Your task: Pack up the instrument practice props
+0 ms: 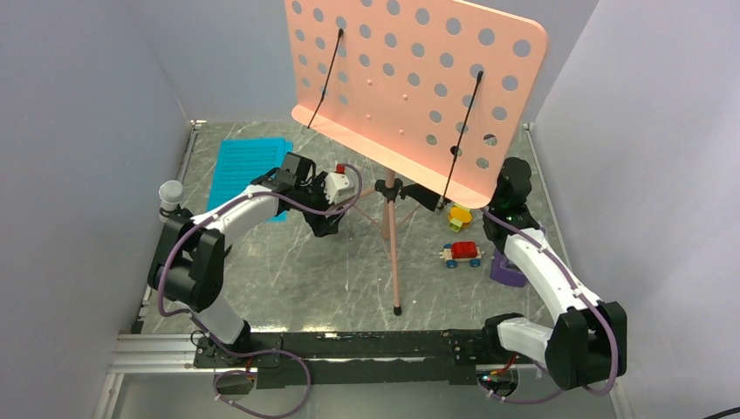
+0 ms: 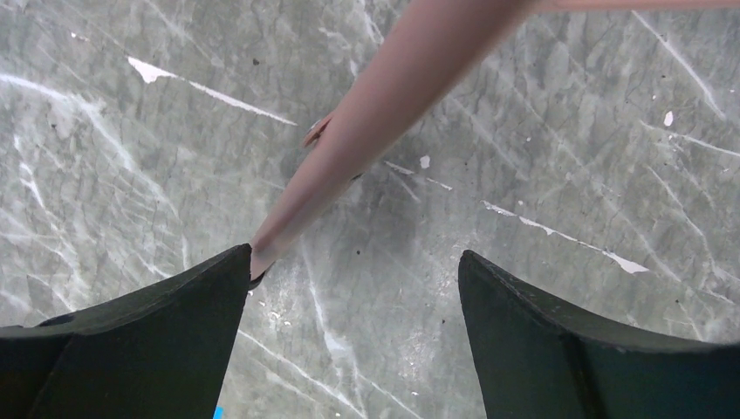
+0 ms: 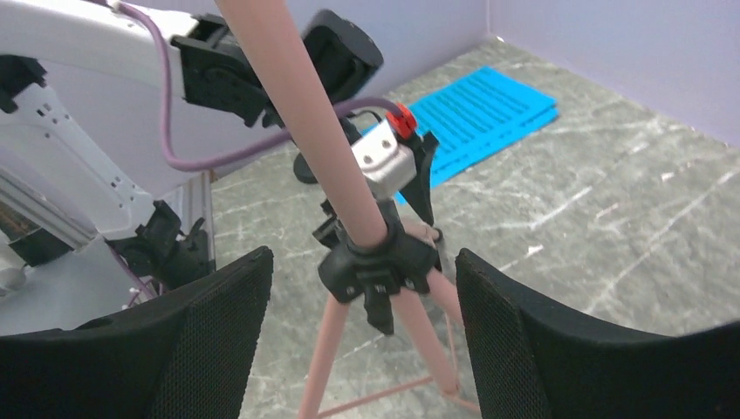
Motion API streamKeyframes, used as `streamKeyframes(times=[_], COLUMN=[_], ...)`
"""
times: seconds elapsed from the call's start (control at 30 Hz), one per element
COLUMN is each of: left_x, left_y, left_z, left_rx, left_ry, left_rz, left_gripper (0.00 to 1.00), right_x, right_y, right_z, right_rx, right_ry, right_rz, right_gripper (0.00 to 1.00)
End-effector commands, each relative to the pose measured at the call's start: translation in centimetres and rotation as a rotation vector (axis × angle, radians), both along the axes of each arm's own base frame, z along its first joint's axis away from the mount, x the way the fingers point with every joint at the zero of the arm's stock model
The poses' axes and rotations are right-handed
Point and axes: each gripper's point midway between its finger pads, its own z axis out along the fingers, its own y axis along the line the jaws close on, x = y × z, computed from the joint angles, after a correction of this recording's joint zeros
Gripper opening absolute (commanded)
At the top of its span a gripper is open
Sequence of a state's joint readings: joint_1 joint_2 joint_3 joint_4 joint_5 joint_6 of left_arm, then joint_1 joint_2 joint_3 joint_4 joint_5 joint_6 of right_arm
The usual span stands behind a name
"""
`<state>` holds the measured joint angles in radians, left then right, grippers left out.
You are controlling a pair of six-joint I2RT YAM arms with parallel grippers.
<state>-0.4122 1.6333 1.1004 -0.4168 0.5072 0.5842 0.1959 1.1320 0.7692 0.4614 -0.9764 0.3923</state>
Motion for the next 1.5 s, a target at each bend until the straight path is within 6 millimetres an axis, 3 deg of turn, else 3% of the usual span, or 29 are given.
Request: streamKeyframes(times=[0.0,0.3,0.47,0.73,0.9,0.97,1.07,1.2,1.23,1.47], left_x=[0.5,2.7,3.5,3.5,4.2,4.3,3.7,2.4,1.9,-4.3], left_y=[0.3,-0.8,-1.5,-1.8,-2.4,-2.9,-3.5,-3.4,-3.3,-1.8], left_z=[1.7,2.3,2.2,1.2,0.5,0.4,0.5,1.5,2.1,9.0], left_rx=[-0.012,-0.06,-0.078,-0.1,-0.118,-0.131,-0.148,-0.161,-0.165,-0.229], left_ry=[-0.046,-0.072,-0.066,-0.061,-0.066,-0.061,-0.034,-0.027,-0.029,-0.05], left_rz=[0.007,0.04,0.041,0.042,0.031,0.01,-0.043,-0.088,-0.092,-0.143], left_gripper=[0.92,0.91,0.9,0.88,0.85,0.76,0.54,0.07,0.01,0.01], right_x=[0.3,0.8,1.4,2.1,2.2,2.3,2.7,3.6,4.0,6.4], right_y=[1.6,5.0,6.0,7.0,7.5,7.7,7.9,8.0,8.0,8.6], right_z=[5.1,7.3,7.7,8.1,8.1,8.4,9.3,10.7,10.9,13.1], right_rx=[0.068,0.135,0.156,0.146,0.13,0.126,0.122,0.128,0.13,0.152], right_ry=[-0.156,-0.17,-0.157,-0.156,-0.144,-0.149,-0.174,-0.21,-0.211,-0.186], right_rz=[0.038,0.1,0.085,0.109,0.153,0.171,0.183,0.178,0.17,0.12], right_gripper=[0.78,0.79,0.71,0.35,0.0,0.0,0.0,0.0,0.0,0.0])
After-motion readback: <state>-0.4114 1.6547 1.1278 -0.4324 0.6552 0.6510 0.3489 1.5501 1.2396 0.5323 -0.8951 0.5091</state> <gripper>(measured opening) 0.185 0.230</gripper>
